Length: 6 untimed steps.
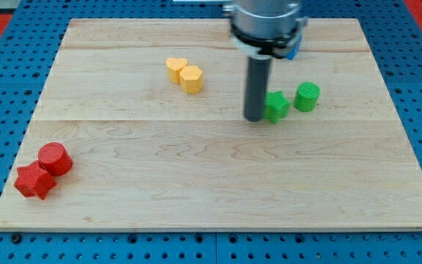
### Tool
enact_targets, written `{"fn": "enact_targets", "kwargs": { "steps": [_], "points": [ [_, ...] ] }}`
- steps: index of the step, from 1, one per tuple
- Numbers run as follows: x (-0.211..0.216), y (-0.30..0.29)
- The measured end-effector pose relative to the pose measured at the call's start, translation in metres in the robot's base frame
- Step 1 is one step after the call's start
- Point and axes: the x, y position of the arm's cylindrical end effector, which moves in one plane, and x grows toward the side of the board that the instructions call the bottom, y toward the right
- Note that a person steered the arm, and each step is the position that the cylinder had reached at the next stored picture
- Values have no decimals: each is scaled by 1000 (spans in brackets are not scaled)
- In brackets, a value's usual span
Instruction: Point your arm below yellow hexagon
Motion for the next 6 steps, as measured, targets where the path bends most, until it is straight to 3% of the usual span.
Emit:
{"fn": "enact_targets", "kwargs": {
  "steps": [1, 2, 3, 6],
  "points": [
    [5, 27],
    [19, -49],
    [-5, -85],
    [-16, -85]
  ]
}}
